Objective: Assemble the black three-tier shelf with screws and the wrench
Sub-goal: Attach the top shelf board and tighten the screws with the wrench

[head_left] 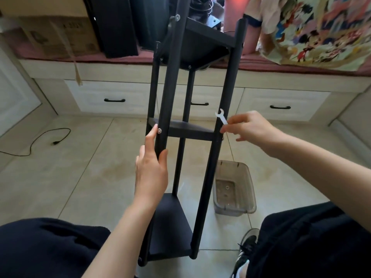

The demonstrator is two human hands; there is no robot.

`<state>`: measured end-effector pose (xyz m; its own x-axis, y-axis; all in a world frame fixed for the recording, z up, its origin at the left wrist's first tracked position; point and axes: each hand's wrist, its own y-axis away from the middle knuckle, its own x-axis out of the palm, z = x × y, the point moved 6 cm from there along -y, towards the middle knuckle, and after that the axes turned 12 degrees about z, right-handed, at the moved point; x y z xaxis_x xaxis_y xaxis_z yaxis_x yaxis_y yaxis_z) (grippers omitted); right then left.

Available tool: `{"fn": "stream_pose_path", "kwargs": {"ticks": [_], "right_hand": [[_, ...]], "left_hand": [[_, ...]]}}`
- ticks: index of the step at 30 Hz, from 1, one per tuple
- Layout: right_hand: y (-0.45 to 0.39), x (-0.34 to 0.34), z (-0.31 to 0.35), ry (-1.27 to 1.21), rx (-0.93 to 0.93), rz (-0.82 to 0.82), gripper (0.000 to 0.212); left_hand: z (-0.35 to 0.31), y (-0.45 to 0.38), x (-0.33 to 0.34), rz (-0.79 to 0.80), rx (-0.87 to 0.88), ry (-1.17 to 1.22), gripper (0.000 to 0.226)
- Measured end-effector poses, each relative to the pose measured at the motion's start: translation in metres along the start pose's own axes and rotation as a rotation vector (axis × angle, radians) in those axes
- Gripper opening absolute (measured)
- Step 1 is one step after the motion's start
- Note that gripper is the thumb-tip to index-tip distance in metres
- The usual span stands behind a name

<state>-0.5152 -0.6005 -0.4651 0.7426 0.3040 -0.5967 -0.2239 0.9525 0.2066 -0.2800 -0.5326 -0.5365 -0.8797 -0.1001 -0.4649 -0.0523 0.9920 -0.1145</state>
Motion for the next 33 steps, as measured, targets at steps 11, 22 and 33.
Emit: {"fn": "stream_pose_path", "kwargs": {"ticks": [11,22,33], "right_hand": [[-0.030,0.009,0.015,-0.519,-0.112,0.036,0.010],[-0.031,0.033,0.046,-0.631,-0.244,0.000,0.015],[-0.027,0.037,0.049,-0.684,-0.232,-0.008,0.015]], "left_hand": [[0.011,-0.002,0.001,-0.119,0.048,0.076,0.059],[0.034,-0.007,-0.013,-0.211,-0.007,0.130,0.056],[0.053,-0.017,-0.015,-0.189,-0.050,0.213,0.052]]}}
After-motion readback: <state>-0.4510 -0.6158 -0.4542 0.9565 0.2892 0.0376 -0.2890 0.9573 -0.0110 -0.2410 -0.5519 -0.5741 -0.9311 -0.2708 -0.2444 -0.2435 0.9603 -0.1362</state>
